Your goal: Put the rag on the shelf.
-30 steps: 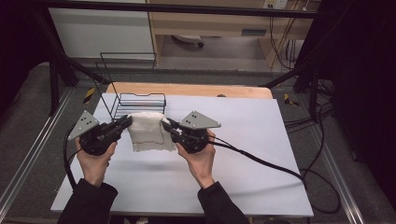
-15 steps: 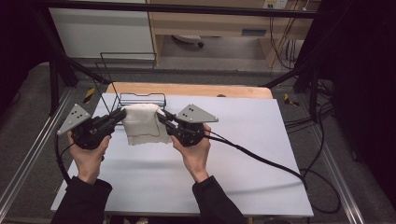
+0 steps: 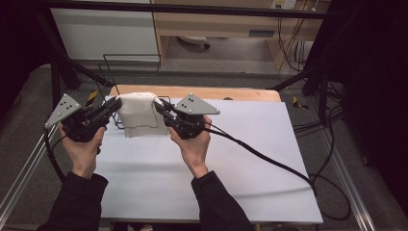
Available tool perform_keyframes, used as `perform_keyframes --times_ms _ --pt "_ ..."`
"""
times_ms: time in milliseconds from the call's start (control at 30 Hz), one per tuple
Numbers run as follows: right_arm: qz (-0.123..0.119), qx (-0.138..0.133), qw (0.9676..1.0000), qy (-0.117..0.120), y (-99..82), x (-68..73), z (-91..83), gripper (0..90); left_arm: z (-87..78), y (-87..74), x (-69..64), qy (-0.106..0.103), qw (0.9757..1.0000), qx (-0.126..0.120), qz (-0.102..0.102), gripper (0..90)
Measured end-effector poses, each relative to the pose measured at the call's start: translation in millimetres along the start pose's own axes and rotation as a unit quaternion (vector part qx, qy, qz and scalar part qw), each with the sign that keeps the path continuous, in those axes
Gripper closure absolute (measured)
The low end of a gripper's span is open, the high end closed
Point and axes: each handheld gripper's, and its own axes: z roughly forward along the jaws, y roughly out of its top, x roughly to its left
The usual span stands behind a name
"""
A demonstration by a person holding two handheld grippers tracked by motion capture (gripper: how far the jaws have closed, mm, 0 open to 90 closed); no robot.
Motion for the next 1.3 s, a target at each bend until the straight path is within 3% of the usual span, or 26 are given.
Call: perform_keyframes --times_ms 733,933,1300 --pt "-0.016 -0.037 0.9991 -0.011 36.5 1.1 26.0 81.9 1.6 38.7 18.8 0.029 0.9991 -0.028 0.01 83.7" --pt "-0.016 -0.041 0.9989 -0.012 43.7 1.1 32.6 81.9 2.4 45.2 25.3 0.029 0.999 -0.034 0.006 83.7" --pt "-0.022 -0.049 0.9984 -0.016 59.2 -0.1 45.6 81.9 4.2 66.8 34.3 0.041 0.9983 -0.036 0.021 83.7"
